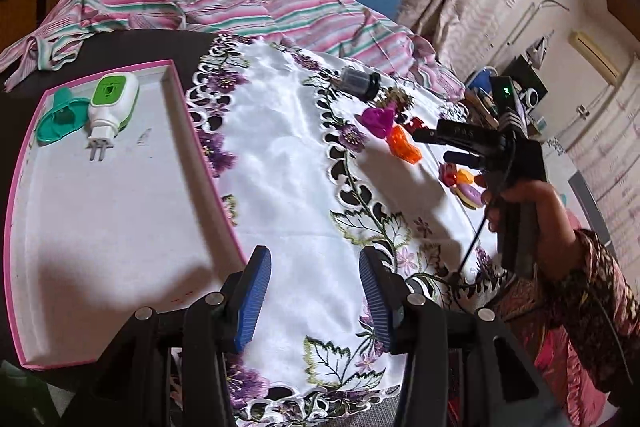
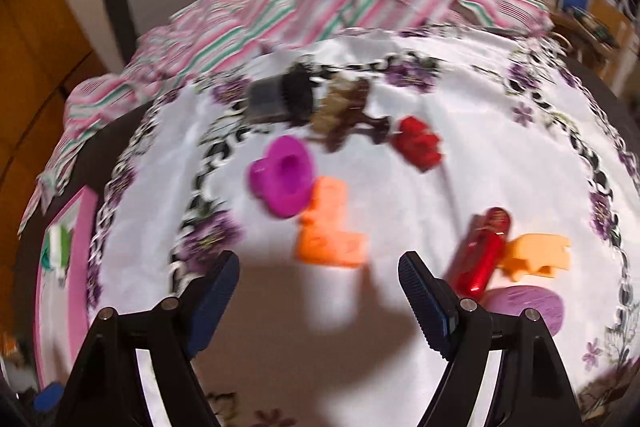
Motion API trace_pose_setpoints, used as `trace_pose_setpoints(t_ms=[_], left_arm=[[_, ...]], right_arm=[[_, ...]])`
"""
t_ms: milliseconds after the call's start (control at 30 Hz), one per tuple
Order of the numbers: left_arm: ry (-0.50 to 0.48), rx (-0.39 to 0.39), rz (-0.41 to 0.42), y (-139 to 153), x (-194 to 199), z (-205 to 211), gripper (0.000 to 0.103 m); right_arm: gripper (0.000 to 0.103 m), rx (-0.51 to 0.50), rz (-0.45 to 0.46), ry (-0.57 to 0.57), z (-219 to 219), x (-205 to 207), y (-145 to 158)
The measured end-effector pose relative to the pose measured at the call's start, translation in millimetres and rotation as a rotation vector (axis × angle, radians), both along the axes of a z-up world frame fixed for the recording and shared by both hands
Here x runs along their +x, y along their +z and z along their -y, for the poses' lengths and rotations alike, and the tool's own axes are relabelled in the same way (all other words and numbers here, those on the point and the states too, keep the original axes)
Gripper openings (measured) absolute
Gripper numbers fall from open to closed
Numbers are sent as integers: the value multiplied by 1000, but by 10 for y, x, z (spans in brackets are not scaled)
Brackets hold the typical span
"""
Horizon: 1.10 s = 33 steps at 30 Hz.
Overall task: Organize rigid objects
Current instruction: 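Move right gripper to the orange block stack and grasp it while left heads to the magenta cup, then grasp the magenta cup by its rim with the left gripper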
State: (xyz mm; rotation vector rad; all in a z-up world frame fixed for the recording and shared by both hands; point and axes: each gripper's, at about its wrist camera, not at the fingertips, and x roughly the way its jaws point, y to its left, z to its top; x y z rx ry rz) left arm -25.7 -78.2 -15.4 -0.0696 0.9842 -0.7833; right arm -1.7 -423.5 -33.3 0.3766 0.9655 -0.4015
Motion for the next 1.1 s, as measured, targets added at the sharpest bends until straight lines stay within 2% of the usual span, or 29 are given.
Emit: trace_pose_setpoints(t_ms=[167, 367, 433, 467, 567, 767, 933, 1033, 1100], left_arm=[[-25, 10, -11, -28, -46, 98, 46], [-48, 26, 4, 6, -101, 191, 46], [-50, 28, 6, 16, -97, 214, 46], [-51, 29, 5, 18, -91, 230, 46], [-54, 37, -8, 2, -49, 310, 46], [-68, 40, -15, 71, 59, 579, 46], [-91, 63, 5, 147, 205, 927, 46], [-113, 81, -1, 158, 339, 1221, 47], [-125, 99, 7, 149, 433, 1446, 52]], right_arm=[[82, -1, -25, 0, 141, 63, -78], [81, 11, -57, 57, 161, 313, -251], [71, 26, -85, 69, 166, 364, -336], [61, 23, -104, 75, 165, 378, -367], [42, -27, -111, 110, 102, 378, -349], [42, -65, -135, 121, 34, 371, -341], [42, -137, -200, 2, 188, 255, -348], [42, -111, -204, -56, 315, 167, -341], [42, -89, -201, -75, 360, 132, -340]])
